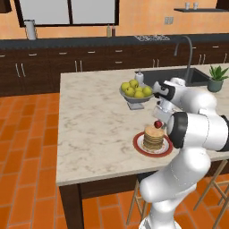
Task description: Take the strawberry from the fridge and place it on top of the pancake, located on the dining counter.
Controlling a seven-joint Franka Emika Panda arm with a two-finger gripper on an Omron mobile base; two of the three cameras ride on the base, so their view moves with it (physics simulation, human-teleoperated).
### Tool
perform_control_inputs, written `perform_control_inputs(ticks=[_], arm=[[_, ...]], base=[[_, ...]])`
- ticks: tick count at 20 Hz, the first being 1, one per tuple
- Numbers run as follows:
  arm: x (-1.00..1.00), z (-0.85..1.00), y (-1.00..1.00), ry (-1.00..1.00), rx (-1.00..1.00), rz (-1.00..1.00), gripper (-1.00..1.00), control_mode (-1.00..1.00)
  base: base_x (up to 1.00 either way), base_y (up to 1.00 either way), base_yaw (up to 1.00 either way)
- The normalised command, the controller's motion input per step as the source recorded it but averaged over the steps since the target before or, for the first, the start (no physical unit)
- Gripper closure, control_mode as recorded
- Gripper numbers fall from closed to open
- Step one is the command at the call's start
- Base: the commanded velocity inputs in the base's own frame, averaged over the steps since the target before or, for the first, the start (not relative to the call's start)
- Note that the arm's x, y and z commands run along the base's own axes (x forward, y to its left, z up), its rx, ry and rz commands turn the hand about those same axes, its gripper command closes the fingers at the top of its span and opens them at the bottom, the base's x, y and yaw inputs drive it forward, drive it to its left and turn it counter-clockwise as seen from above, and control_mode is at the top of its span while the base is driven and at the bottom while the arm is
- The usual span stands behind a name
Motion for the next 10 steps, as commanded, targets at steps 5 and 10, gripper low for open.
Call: perform_control_inputs(ticks=[5, 10], arm=[[0.32, -0.1, 0.05, 0.0, 0.02, 0.28, 1.0, -1.0], [0.23, -0.41, 0.0, -0.11, 0.01, 0.03, 1.0, -1.0]], base=[[0.0, 0.0, 0.0], [0.0, 0.0, 0.0]])
